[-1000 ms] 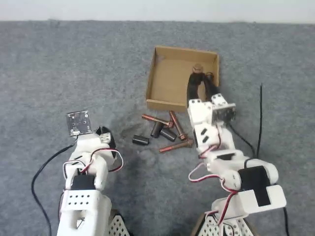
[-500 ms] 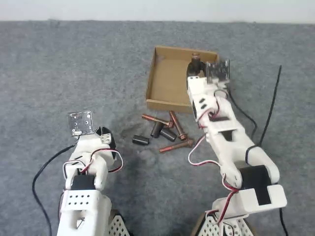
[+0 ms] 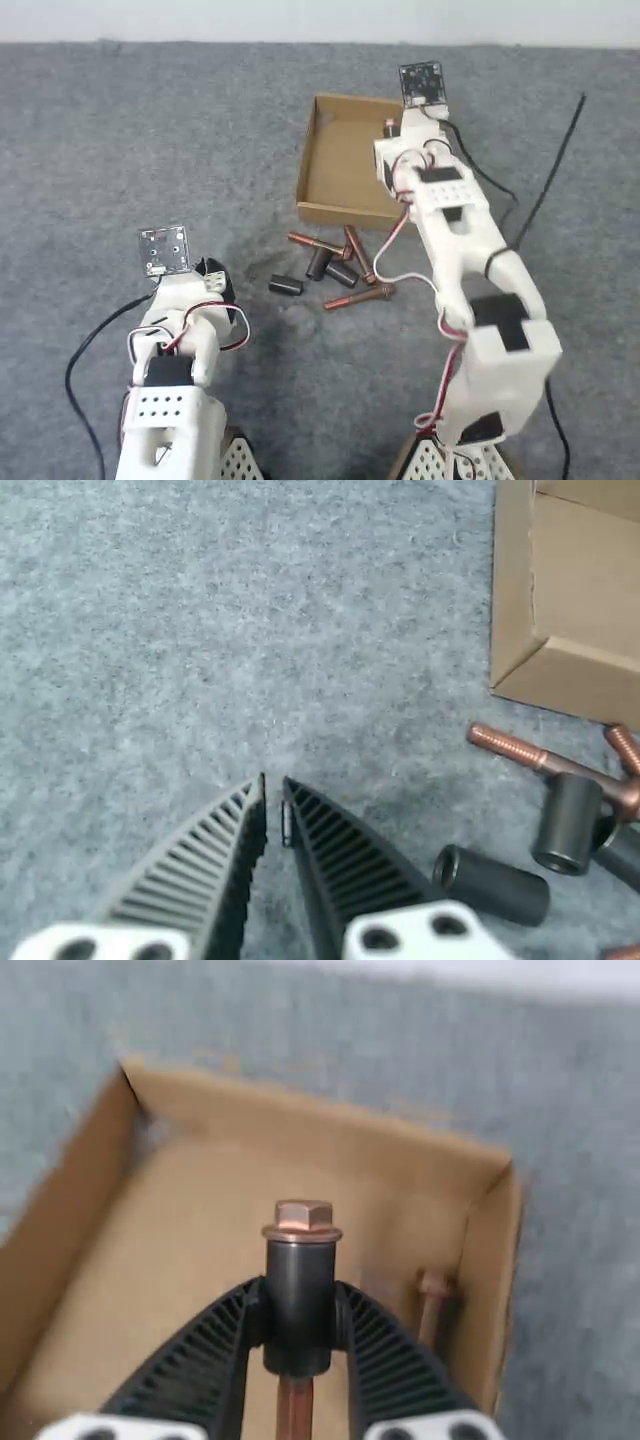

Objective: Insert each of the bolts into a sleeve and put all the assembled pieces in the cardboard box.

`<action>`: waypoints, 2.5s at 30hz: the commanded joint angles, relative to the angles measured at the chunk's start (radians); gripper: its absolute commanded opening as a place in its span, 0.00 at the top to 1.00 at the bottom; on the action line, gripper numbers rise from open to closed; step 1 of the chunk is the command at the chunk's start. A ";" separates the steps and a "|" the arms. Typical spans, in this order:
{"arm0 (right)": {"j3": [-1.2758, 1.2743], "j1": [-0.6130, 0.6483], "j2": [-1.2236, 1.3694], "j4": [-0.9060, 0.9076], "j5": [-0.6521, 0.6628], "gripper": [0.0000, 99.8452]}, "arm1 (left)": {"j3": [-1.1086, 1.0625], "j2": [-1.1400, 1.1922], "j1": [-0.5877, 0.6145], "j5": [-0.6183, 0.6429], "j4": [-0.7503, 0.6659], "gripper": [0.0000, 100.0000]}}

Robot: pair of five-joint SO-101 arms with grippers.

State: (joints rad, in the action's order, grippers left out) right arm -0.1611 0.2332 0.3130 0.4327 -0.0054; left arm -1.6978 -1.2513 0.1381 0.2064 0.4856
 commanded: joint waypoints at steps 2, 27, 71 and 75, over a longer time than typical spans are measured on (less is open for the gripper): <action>0.239 -0.015 0.053 0.189 -0.014 0.99 | 0.010 -0.028 0.005 -0.012 0.003 0.98; 0.376 -0.016 -0.041 0.661 -0.015 0.99 | 0.010 -0.026 0.005 -0.012 -0.008 0.98; -0.341 0.383 -0.527 0.746 0.149 0.91 | 0.008 -0.026 0.005 -0.012 -0.005 0.98; -0.338 0.383 -0.475 0.697 0.186 0.91 | 0.008 -0.026 0.005 -0.012 -0.005 0.98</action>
State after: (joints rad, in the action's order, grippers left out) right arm -0.5063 0.6061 -0.1580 1.1661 0.1419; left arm -1.6978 -1.2513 0.1381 0.2033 0.4856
